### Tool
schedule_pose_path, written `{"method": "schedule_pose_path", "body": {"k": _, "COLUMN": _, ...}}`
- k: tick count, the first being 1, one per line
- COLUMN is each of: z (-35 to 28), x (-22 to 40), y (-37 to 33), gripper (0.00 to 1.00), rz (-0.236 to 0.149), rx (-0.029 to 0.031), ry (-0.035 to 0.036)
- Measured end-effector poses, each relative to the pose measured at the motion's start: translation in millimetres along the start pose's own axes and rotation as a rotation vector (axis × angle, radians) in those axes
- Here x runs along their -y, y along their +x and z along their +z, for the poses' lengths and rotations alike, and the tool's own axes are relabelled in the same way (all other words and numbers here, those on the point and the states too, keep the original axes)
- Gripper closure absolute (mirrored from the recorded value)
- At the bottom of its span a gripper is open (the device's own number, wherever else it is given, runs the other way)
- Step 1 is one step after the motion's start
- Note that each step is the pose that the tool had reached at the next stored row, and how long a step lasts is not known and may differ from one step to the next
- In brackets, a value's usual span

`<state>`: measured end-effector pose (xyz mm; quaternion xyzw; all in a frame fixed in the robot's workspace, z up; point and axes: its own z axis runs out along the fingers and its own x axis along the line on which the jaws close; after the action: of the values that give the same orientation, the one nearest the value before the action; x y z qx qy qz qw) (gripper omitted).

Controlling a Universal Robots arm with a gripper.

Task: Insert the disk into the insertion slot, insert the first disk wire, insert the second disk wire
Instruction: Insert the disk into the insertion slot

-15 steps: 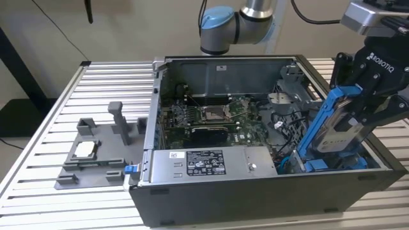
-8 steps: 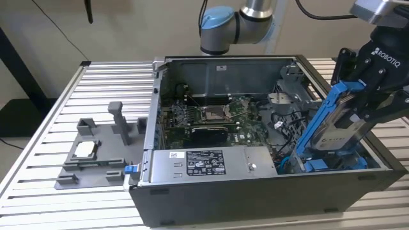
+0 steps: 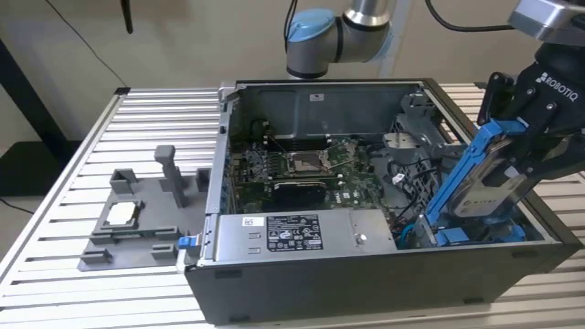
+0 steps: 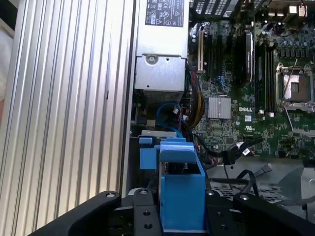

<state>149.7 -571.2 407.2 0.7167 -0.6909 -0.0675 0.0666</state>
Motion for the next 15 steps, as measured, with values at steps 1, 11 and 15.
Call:
{"method": "schedule_pose_path", "body": {"k": 1, "z": 1.4, "x": 0.3, "y": 0.1, "gripper": 0.67, "rz": 0.0, "rx": 0.0004, "ry": 0.0001}}
{"method": "schedule_pose_path", "body": {"k": 11, "z": 3.2, "x": 4.3, "y": 1.5, "gripper": 0.67, "rz": -0.006, "rx": 0.0292, "ry": 0.0011}}
{"method": "schedule_pose_path", "body": {"k": 15, "z": 3.5, "x": 4.3, "y": 4.0, "gripper": 0.67, "rz": -0.006, "rx": 0.0301, "ry": 0.0012}}
